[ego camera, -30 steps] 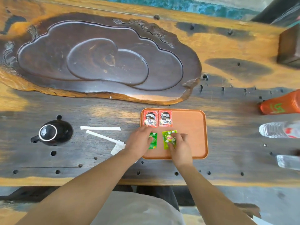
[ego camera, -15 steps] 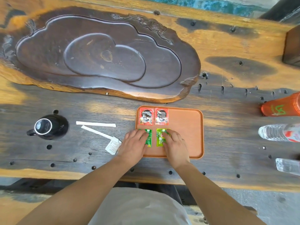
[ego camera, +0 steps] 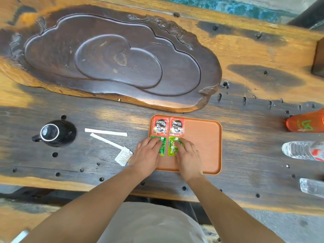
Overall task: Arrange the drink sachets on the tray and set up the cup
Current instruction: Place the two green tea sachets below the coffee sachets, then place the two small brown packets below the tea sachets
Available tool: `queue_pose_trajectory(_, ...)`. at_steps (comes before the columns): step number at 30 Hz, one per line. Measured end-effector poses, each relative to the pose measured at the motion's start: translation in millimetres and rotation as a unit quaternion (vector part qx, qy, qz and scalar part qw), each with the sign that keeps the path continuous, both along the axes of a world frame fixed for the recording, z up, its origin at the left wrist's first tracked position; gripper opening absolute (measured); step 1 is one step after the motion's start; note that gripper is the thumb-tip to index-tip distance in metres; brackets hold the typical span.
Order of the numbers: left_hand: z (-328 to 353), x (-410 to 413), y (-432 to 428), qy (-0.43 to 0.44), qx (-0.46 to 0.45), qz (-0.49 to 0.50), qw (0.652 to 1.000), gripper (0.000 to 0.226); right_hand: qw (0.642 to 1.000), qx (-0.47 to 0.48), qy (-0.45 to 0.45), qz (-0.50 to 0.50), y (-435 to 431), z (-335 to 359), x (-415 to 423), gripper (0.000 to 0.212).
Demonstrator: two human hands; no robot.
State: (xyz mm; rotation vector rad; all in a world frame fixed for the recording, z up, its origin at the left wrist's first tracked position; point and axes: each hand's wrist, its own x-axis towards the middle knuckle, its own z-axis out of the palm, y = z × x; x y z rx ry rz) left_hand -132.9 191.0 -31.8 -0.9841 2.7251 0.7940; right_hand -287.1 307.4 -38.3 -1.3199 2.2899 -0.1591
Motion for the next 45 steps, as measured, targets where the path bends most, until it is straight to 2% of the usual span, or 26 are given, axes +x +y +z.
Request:
queue_pose_trajectory(9, 7, 15, -6, 0.03, 0.01, 0.027, 0.999, 0.043, 0.999, -0.025, 0.021, -0.005, -5, 7, 10, 0.041)
queue_pose_trajectory(13, 10, 56, -16, 0.029, 0.004, 0.144, 0.989, 0.023, 0.997, -0.063, 0.024, 0.034, -18, 14, 36, 0.027)
queue_pose_trajectory(16, 8, 94, -26, -0.009, 0.002, 0.243, 0.97, 0.022, 0.994, -0.069, 0.016, 0.089, -30, 15, 62, 0.009)
queue_pose_trajectory(18, 5, 114, -29, -0.051, 0.009, 0.267, 0.962, 0.031, 0.992, -0.056, -0.007, 0.11, -38, 17, 82, 0.013)
queue_pose_trajectory(22, -1, 128, -32, -0.104, 0.023, 0.227, 0.968, 0.039, 0.994, -0.003, -0.007, 0.112, -49, 19, 113, 0.032)
queue_pose_trajectory(24, -1, 127, -32, -0.096, 0.034, 0.215, 0.971, 0.033, 0.994, 0.029, 0.004, 0.101, -53, 17, 120, 0.037)
queue_pose_trajectory(28, 2, 120, -32, -0.079, 0.067, 0.229, 0.968, 0.021, 0.995, 0.054, 0.025, 0.079, -60, 16, 127, 0.028)
queue_pose_trajectory(32, 6, 122, -35, -0.031, 0.109, 0.257, 0.96, 0.017, 0.996, 0.039, 0.023, 0.074, -63, 18, 132, 0.022)
queue_pose_trajectory(35, 10, 129, -44, 0.025, 0.176, 0.297, 0.938, 0.02, 0.999, 0.015, 0.002, 0.041, -64, 21, 137, 0.016)
queue_pose_trajectory(37, 13, 137, -52, 0.046, 0.166, 0.281, 0.944, 0.019, 0.999, 0.003, -0.029, 0.015, -64, 23, 140, 0.014)
queue_pose_trajectory(40, 13, 150, -60, 0.048, 0.1, 0.215, 0.97, 0.019, 0.998, -0.012, -0.058, -0.012, -64, 27, 144, 0.01)
queue_pose_trajectory(45, 5, 168, -61, -0.007, 0.076, 0.064, 0.995, 0.027, 0.997, -0.024, -0.068, -0.027, -61, 30, 146, 0.013)
